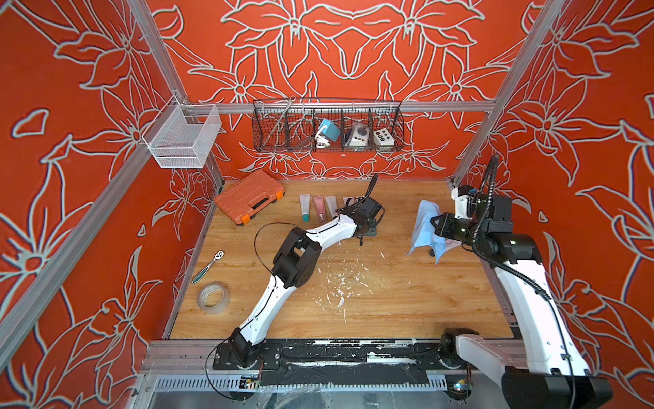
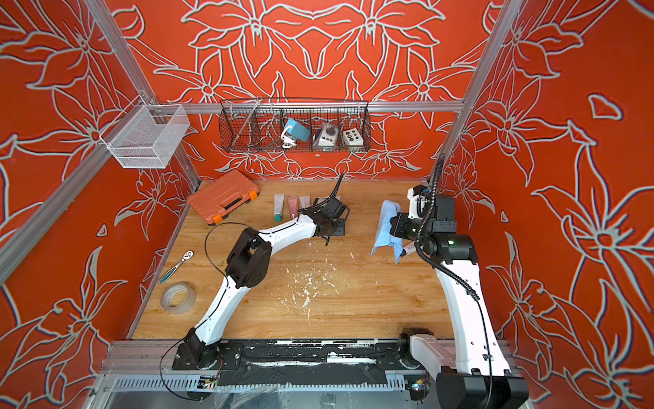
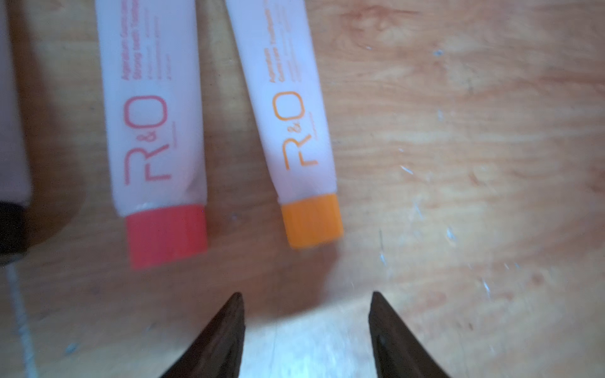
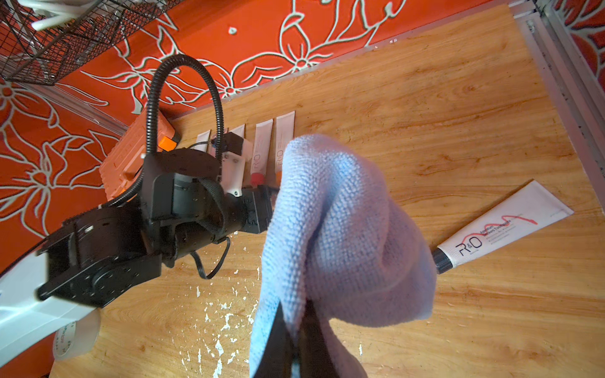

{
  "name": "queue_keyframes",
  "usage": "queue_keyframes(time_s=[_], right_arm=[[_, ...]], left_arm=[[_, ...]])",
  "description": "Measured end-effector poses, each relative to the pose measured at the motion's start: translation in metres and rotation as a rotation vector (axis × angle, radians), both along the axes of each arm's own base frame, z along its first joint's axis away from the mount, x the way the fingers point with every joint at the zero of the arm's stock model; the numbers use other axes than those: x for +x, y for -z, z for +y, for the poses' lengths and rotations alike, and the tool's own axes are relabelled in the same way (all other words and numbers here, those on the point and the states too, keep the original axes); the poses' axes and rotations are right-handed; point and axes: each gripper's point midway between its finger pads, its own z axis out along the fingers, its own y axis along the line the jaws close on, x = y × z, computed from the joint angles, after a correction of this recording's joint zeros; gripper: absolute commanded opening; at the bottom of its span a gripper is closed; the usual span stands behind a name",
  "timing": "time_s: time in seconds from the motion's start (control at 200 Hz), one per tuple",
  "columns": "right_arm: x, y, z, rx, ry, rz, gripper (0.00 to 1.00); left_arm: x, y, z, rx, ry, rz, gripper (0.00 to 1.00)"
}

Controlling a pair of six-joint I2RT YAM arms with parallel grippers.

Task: Wipe the surface of the toothpaste tube
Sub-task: Move the toothpaste to the center of the board.

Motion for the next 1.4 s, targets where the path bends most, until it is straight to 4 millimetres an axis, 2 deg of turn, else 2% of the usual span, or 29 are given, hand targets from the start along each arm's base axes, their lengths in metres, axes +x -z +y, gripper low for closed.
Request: queue_keyframes(time_s=[0.16, 0.305, 0.425, 0.57, 0.741, 0.861, 1.021, 1.181, 1.401], right_arm=[[-0.001, -0.002, -0.001, 0.002, 0.006, -0.006, 0.0], [-0.004, -0.009, -0.002, 0.003, 0.013, -0.03, 0.0], [-0.007, -0.016, -0.005, 0.01, 0.035, -0.055, 0.0], [-0.008, -0.027, -0.012, 0.006, 0.085, -0.083, 0.0], [-0.009, -0.048, -0.019, -0.003, 0.124, -0.139, 0.0], [-0.009, -0.054, -0.022, -0.007, 0.139, -0.158, 0.0], [-0.009, -0.056, -0.022, -0.009, 0.14, -0.156, 0.0], [-0.01, -0.064, -0.022, -0.007, 0.14, -0.173, 0.0], [-0.01, -0.064, -0.02, 0.001, 0.134, -0.172, 0.0]], left_arm=[[-0.02, -0.036, -0.023, -0.026, 0.123, -0.095, 0.61], [-0.042, -0.053, -0.06, -0.071, 0.252, -0.16, 0.6], [-0.065, -0.055, -0.095, -0.113, 0.366, -0.176, 0.6], [-0.083, -0.059, -0.144, -0.18, 0.495, -0.205, 0.62], [-0.1, -0.052, -0.199, -0.22, 0.643, -0.231, 0.65], [-0.109, -0.042, -0.227, -0.218, 0.713, -0.248, 0.69], [-0.118, -0.021, -0.241, -0.19, 0.765, -0.242, 0.75], [-0.117, -0.007, -0.241, -0.168, 0.787, -0.243, 0.75], [-0.113, 0.001, -0.244, -0.16, 0.807, -0.277, 0.71]])
